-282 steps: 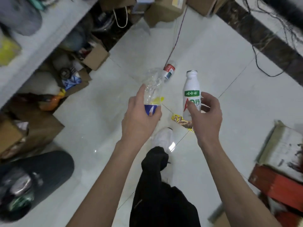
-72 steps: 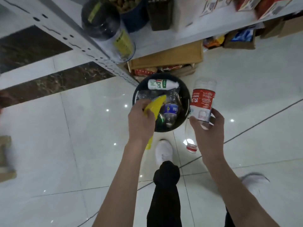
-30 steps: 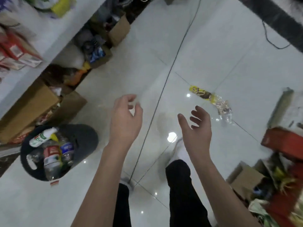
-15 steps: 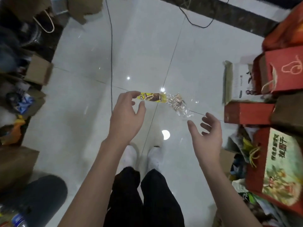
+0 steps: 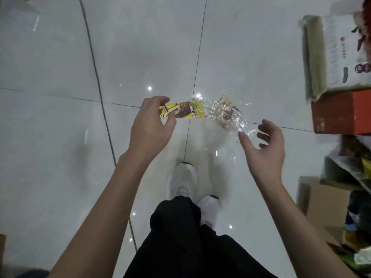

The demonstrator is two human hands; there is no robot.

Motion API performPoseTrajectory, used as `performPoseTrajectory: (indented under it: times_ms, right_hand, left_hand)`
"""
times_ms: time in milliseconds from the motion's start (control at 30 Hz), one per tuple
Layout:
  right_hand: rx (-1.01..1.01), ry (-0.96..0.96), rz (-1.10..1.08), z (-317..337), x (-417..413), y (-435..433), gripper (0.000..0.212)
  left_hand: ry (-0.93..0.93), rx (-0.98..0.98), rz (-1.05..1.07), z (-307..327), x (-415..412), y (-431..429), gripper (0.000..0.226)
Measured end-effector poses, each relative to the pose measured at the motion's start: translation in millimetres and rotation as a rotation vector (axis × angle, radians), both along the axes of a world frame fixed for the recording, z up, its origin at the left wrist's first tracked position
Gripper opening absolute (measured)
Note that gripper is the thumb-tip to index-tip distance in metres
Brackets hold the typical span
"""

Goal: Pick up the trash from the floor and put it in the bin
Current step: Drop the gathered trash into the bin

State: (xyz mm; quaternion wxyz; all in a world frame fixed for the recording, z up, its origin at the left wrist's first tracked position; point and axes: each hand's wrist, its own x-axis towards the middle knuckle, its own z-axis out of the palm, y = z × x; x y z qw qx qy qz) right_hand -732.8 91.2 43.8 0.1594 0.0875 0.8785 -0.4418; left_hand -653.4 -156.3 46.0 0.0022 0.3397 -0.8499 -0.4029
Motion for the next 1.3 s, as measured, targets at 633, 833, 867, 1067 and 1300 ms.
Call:
performPoseTrajectory:
  times_ms: [633, 833, 867, 1067, 1300]
  right_hand:
    - [-0.053, 0.187, 0.027, -172, -30, 0, 0.065]
    - [-0.033, 0.210, 0.050, -187, -39, -4, 0.065]
    - [-0.035, 0.209, 0.057, -189, -40, -6, 0.065]
    - [-0.045, 0.239, 0.145, -201, -47, -27, 0.060]
    - [0.125, 0.270, 0.295, -212, -51, -43, 0.068]
  left_hand:
    - [-0.166, -0.304, -0.278, -199, -45, -6, 0.053]
    - [-0.241, -0.399, -0.342, -223, -55, -13, 0.065]
    - [-0.246, -0.404, -0.350, -225, -56, -14, 0.066]
    - [-0.286, -0.419, -0.374, -228, -59, -24, 0.064]
    - [-0.335, -0.335, -0.295, -226, -59, -24, 0.061]
